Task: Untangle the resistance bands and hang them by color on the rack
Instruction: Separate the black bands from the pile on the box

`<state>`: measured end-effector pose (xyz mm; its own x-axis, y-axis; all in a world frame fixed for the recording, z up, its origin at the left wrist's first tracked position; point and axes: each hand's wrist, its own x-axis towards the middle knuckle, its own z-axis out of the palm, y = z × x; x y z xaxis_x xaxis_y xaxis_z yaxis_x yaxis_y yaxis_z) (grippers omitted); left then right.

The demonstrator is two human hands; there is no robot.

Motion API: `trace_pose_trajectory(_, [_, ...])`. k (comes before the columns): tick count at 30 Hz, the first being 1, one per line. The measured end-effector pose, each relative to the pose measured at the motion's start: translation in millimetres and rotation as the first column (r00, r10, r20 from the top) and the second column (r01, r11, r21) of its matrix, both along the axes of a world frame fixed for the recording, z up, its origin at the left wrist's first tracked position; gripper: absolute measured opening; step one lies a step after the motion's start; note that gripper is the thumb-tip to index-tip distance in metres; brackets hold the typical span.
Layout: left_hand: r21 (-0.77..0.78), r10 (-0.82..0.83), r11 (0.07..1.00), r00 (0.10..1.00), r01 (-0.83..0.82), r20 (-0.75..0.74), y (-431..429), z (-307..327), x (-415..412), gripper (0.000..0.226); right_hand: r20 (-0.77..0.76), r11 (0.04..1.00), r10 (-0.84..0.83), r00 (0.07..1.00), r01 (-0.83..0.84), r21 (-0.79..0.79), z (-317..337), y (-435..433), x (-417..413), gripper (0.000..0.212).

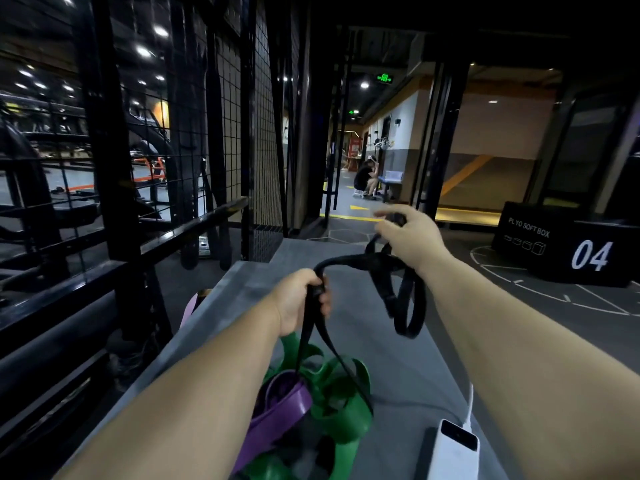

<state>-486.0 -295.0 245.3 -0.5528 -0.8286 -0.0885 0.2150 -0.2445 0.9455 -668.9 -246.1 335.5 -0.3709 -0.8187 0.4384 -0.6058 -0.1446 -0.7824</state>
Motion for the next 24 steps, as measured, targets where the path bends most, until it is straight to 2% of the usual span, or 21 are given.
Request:
trace_pose_trajectory(3, [0.007, 0.062, 0.998, 0.995, -0.061, -0.08, -5.1, 13.2, 2.6, 0.027, -0.035, 0.991, 0.104, 0.994, -0.101, 0.09, -12.6, 0.2, -0.1, 0.025])
trace_pose_trajectory(5, [-0.005, 0.128, 0.992, 0.99, -0.129, -0.064, -7.3, 20.0, 2.0, 0.031, -0.024, 0.972, 0.175, 0.984, -0.168, 0.163, -19.9, 3.9, 3.3, 0.032])
trace_pose_trajectory(8, [-0.071, 0.24, 0.968, 0.971, -0.239, 0.005, -5.9, 27.9, -2.0, 0.021, 0.032, 0.941, 0.252, 0.967, -0.253, 0.227, -32.2, 5.1, 13.2, 0.04])
trace_pose_trajectory(10, [-0.129, 0.306, 0.944, 0.952, -0.305, -0.012, -3.3, 33.7, -7.0, 0.018, 0.037, 0.915, 0.31, 0.95, -0.309, 0.261, -39.4, 5.1, 22.5, 0.047])
trace_pose_trajectory(13, [-0.22, 0.347, 0.914, 0.938, -0.342, -0.014, -3.0, 41.7, -13.3, 0.018, 0.139, 0.878, 0.38, 0.915, -0.404, 0.258, -48.9, 5.3, 33.6, 0.065])
trace_pose_trajectory(16, [-0.285, 0.356, 0.894, 0.934, -0.345, -0.011, -3.6, 52.1, -15.0, 0.015, 0.195, 0.878, 0.372, 0.908, -0.412, 0.243, -55.9, 1.9, 37.5, 0.095])
trace_pose_trajectory(17, [-0.313, 0.35, 0.888, 0.937, -0.336, -0.011, -3.4, 55.6, -16.1, 0.015, 0.227, 0.88, 0.365, 0.903, -0.414, 0.232, -56.6, 1.1, 38.1, 0.099])
trace_pose_trajectory(18, [-0.339, 0.334, 0.885, 0.942, -0.32, -0.017, -2.3, 59.3, -18.0, 0.015, 0.268, 0.886, 0.358, 0.894, -0.416, 0.205, -57.4, -0.7, 38.6, 0.091])
trace_pose_trajectory(20, [-0.376, 0.298, 0.882, 0.954, -0.285, -0.025, 0.7, 65.7, -22.2, 0.015, 0.332, 0.888, 0.373, 0.866, -0.438, 0.144, -58.0, -0.3, 42.4, 0.053])
trace_pose_trajectory(21, [-0.39, 0.28, 0.882, 0.96, -0.264, -0.016, 1.3, 67.9, -23.7, 0.016, 0.343, 0.89, 0.381, 0.859, -0.441, 0.115, -59.2, -1.4, 44.0, 0.045])
trace_pose_trajectory(24, [-0.417, 0.228, 0.888, 0.973, -0.194, 0.032, 1.0, 69.9, -25.4, 0.018, 0.399, 0.911, 0.345, 0.85, -0.406, 0.078, -59.7, -3.0, 46.2, 0.054])
